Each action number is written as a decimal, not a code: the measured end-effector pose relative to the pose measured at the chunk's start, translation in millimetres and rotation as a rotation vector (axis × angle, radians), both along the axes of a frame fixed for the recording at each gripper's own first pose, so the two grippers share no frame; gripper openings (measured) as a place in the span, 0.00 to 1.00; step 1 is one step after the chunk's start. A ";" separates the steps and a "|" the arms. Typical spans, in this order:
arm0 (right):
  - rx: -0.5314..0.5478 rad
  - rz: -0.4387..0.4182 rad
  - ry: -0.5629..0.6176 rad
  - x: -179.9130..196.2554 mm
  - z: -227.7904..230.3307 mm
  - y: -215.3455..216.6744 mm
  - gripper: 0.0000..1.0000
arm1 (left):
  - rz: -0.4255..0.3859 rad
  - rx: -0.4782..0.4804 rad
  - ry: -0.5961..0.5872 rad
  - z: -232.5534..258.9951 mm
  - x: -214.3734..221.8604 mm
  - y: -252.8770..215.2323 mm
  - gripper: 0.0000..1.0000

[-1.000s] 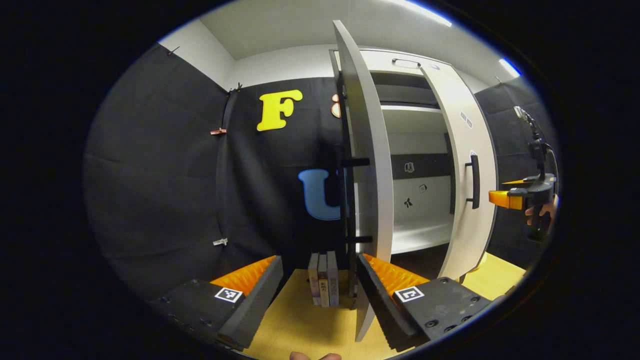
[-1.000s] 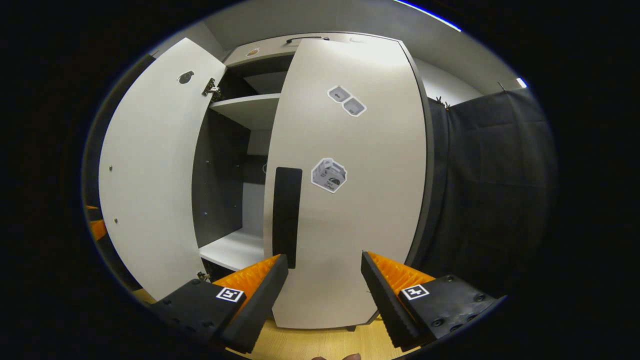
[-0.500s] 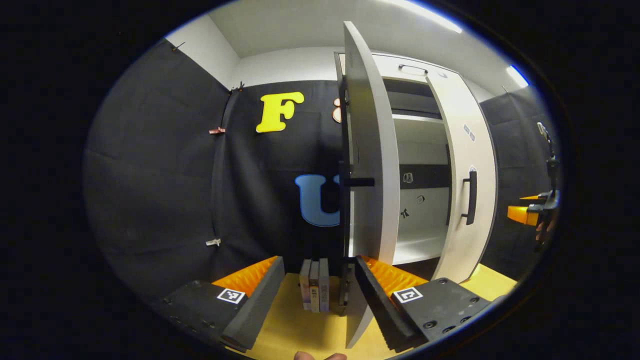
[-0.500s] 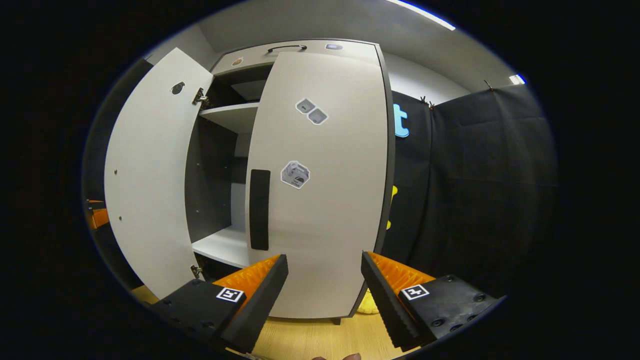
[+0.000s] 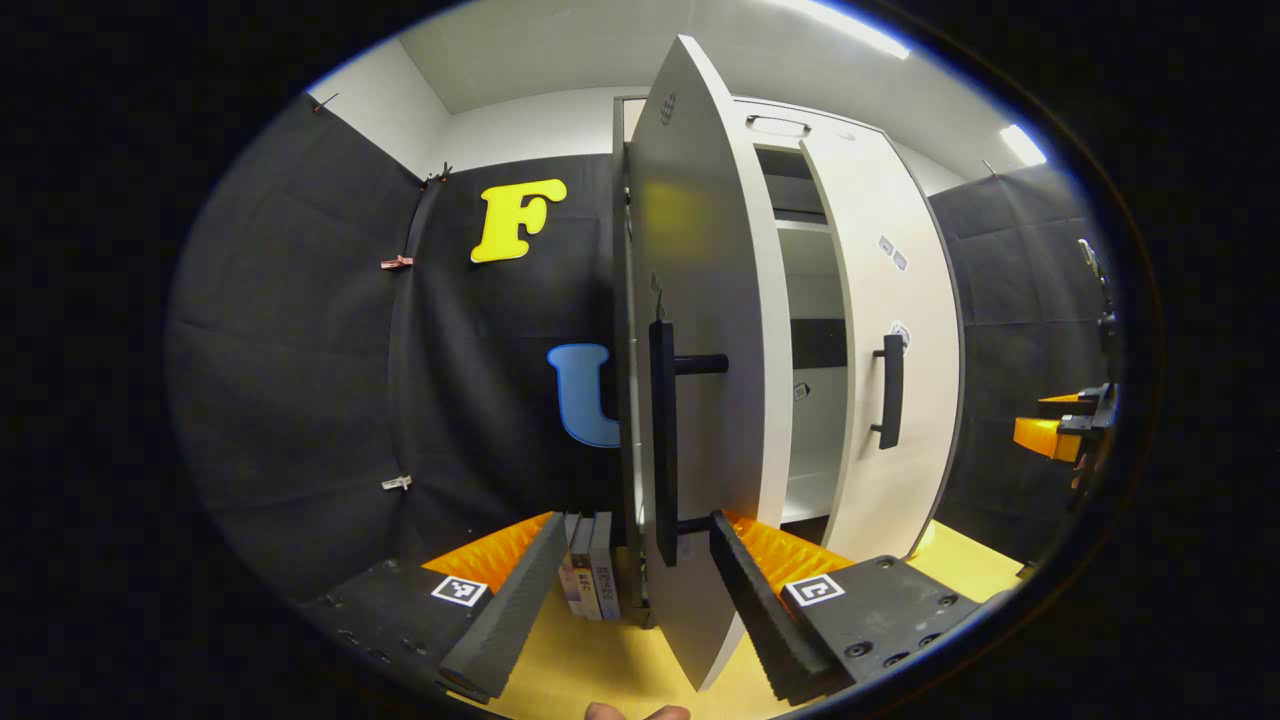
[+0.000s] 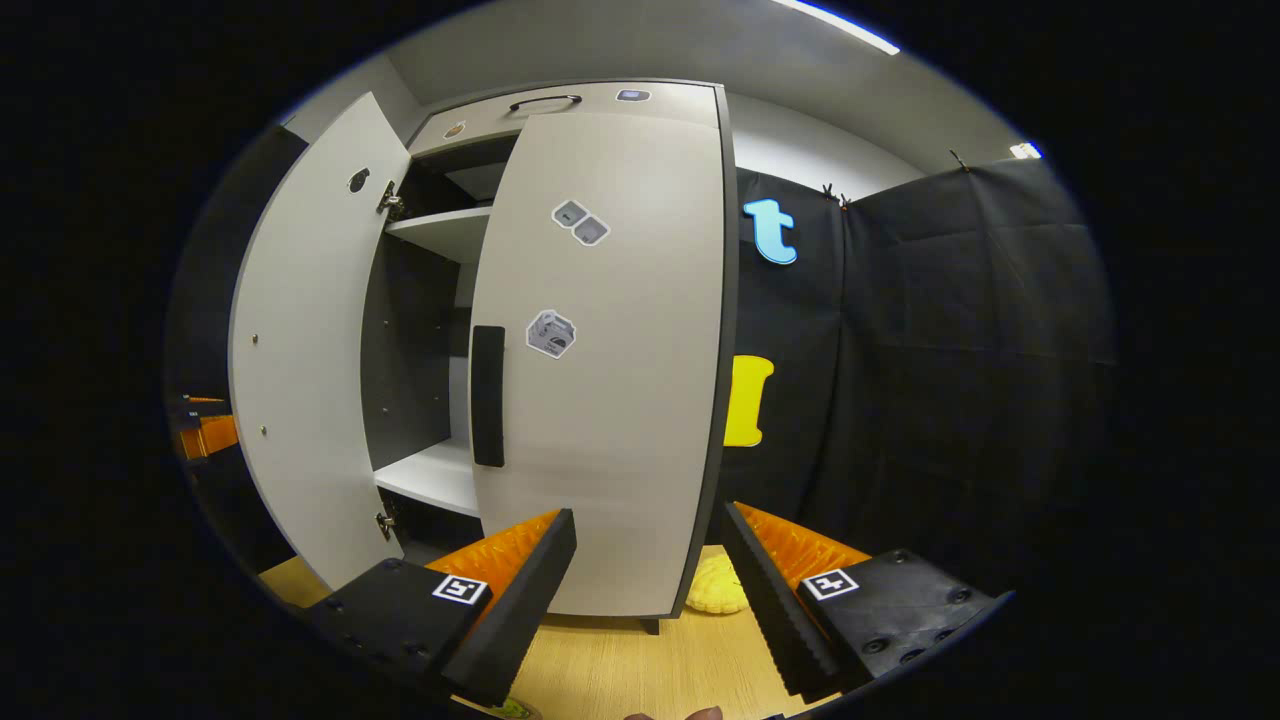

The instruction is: Grasp the bottle in the cabinet with the left hand and place it on the coaster, then close the right door with the right hand and the left door with the left hand.

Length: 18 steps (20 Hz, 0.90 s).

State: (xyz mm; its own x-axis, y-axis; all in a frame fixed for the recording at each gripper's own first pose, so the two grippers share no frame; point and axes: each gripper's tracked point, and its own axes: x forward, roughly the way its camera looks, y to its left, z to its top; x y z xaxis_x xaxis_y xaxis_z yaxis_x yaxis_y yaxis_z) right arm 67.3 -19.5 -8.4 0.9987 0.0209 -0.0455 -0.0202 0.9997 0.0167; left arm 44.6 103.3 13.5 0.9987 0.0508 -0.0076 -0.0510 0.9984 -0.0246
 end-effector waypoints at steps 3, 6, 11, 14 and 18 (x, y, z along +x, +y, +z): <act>-0.004 -0.008 0.002 -6.2 -1.4 -17.2 0.98 | -0.022 0.012 -0.007 4.4 7.0 -23.3 0.93; 0.009 -0.017 0.010 -7.3 -2.9 -34.5 0.98 | -0.050 0.028 -0.022 13.0 16.0 -48.1 0.93; 0.011 -0.042 0.016 -10.3 -4.4 -62.6 0.98 | -0.102 0.046 -0.013 9.5 35.5 -90.2 0.94; -0.012 -0.063 0.013 -16.8 -3.6 -79.7 0.98 | -0.127 0.024 -0.007 9.2 50.3 -109.5 0.93; 0.003 -0.085 0.026 -21.4 -8.7 -95.7 0.98 | -0.131 0.009 -0.006 10.5 73.8 -120.4 0.93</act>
State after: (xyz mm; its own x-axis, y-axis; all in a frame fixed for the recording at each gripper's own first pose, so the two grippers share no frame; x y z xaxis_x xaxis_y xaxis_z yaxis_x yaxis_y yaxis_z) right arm 45.9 -115.2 -17.1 0.9954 -0.0633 -0.0717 0.0648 0.9977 0.0196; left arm 118.4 -17.1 24.1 0.9968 -0.0796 -0.0015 0.0796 0.9967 -0.0154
